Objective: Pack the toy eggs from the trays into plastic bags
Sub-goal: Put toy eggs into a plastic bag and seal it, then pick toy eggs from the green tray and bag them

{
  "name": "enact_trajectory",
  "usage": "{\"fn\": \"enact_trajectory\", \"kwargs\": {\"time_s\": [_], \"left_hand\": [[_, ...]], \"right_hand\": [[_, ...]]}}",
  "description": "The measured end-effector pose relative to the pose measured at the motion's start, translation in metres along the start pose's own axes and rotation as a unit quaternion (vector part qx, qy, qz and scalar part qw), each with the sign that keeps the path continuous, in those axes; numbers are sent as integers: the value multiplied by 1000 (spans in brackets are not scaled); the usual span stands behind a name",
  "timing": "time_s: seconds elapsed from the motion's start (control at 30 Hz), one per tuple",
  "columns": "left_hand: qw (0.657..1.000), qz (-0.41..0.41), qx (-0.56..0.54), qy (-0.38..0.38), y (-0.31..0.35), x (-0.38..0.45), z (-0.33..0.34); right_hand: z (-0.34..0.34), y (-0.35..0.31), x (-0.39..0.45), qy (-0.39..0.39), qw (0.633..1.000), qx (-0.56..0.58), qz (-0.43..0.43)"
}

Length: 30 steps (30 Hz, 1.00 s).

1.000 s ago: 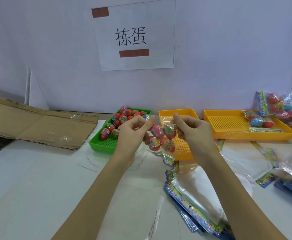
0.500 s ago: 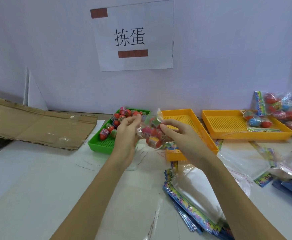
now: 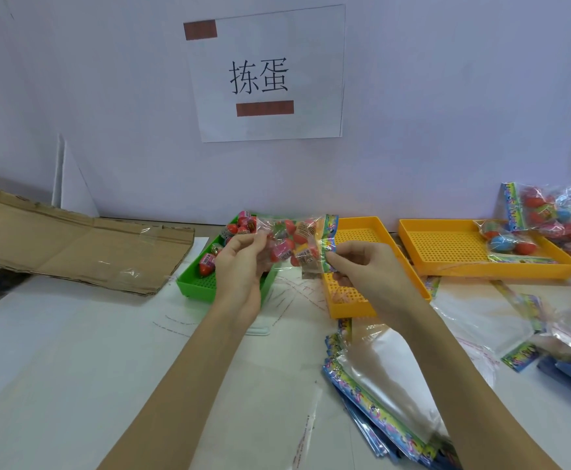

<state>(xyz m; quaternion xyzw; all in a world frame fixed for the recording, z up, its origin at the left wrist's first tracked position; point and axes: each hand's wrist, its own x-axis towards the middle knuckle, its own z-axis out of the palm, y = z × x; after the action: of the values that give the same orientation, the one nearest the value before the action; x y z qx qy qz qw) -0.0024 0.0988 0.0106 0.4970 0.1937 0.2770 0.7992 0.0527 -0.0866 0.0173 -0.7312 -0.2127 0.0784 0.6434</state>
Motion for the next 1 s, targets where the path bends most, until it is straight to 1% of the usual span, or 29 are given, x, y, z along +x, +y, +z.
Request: {"fn": "enact_trajectory", "kwargs": {"time_s": [0.07, 0.1, 0.17, 0.23, 0.27, 0.3, 0.33, 0.37, 0.4, 0.47, 0.57, 0.67, 0.73, 0.8, 0.83, 0.9, 0.97, 1.0], "left_hand": [[999, -34, -13, -35, 2, -1, 2], [996, -55, -5, -68, 3, -1, 2], [984, -69, 64, -148, 9, -2, -1], [966, -66, 112, -225, 13, -1, -5], [960, -67, 107, -252, 14, -2, -6], [958, -64, 92, -265, 13, -3, -5], [960, -56, 79, -263, 11, -3, -5], [964, -47, 73, -252, 8, -4, -3], [967, -39, 75, -241, 6, -5, -1], [965, -20, 100, -243, 2, -7, 1], [953, 14, 151, -261, 0, -10, 4], [950, 75, 202, -227, -3, -15, 7], [947, 88, 211, -224, -5, -14, 6], [935, 85, 240, -248, -4, -10, 2], [927, 79, 257, -261, -3, -8, 0], [920, 70, 273, -272, -3, -8, -2], [922, 90, 280, -250, -5, -10, 1], [927, 107, 281, -223, -7, -11, 4]], "right_hand": [[-2, 0, 2, 9, 996, -73, -45], [-2, 0, 2, 16, 993, -97, -69], [-3, 1, 4, 46, 990, -90, -99], [-4, -1, 4, 107, 988, -40, -99], [-5, -3, 4, 135, 987, 18, -85], [-6, -6, 4, 137, 984, 103, -57], [-6, -8, 4, 114, 975, 187, -24], [-6, -9, 3, 79, 968, 239, 1], [-7, -8, 3, 45, 970, 240, 15], [-2, -5, 1, 2, 982, 190, 15], [2, -3, -1, -1, 988, 153, 7], [1, -4, -2, -48, 994, 99, 10], [3, -6, -2, -50, 993, 100, 27], [5, -7, -2, -13, 994, 106, 30], [4, -8, -2, 5, 995, 94, 28], [-2, -8, -4, 5, 997, 65, 45], [-9, -8, -4, -9, 998, 17, 67], [-13, -10, -4, 11, 997, 19, 68]]}}
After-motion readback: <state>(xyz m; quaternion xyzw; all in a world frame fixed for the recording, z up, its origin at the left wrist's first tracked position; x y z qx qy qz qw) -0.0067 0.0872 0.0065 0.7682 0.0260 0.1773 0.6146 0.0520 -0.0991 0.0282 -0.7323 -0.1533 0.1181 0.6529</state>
